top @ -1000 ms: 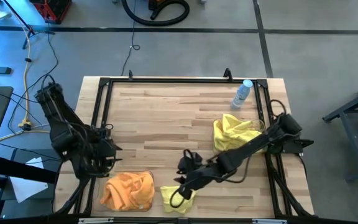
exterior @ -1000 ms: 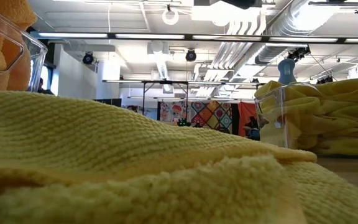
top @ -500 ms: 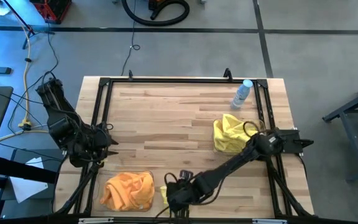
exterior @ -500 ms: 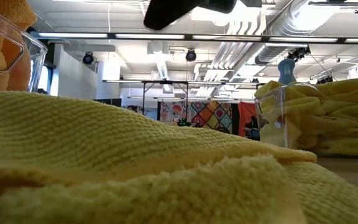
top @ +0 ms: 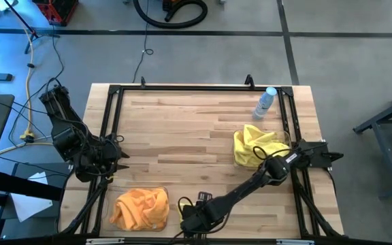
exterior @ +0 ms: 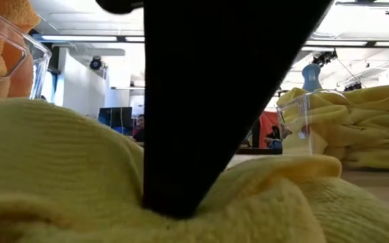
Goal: Sort microfiber towel by color & place in baskets
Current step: Put the yellow microfiber cloth into the left transparent bin
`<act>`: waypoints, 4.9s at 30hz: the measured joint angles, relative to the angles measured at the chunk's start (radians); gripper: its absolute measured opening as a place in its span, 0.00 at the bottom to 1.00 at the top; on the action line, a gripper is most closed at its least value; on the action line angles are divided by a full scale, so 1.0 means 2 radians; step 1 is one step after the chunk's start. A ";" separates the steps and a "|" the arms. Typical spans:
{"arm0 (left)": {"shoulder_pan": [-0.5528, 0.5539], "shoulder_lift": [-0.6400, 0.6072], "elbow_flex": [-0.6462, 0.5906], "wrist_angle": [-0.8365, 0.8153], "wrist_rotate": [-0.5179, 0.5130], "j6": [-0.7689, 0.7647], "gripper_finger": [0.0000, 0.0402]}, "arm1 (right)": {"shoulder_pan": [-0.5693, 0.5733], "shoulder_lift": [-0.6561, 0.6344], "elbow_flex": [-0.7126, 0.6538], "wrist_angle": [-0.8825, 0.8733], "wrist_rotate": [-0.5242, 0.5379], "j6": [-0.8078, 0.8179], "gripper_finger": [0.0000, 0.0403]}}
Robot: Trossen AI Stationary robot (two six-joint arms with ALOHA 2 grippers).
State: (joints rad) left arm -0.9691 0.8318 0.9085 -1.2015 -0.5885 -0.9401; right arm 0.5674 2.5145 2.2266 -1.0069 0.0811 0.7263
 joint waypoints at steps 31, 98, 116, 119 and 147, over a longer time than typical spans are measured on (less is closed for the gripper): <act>0.030 0.000 0.000 0.032 -0.031 0.026 0.42 | 0.023 -0.056 -0.003 -0.228 0.130 0.121 0.01; 0.390 0.163 0.000 0.469 0.031 0.218 0.42 | -0.234 -0.698 -0.790 0.118 -0.004 -0.116 0.21; 0.389 0.162 0.000 0.468 0.043 0.208 0.42 | -0.234 -0.716 -0.604 -0.112 0.048 0.057 0.44; 0.389 0.162 0.000 0.468 0.045 0.204 0.42 | -0.235 -0.719 -0.600 -0.135 0.087 0.131 0.44; 0.389 0.162 0.000 0.468 0.058 0.201 0.42 | -0.267 -0.745 -0.648 -0.082 0.011 0.134 0.44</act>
State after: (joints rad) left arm -0.1905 1.1564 0.9077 -0.2653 -0.4728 -0.5388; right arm 0.0330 1.0247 0.9299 -1.1709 0.1024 0.9952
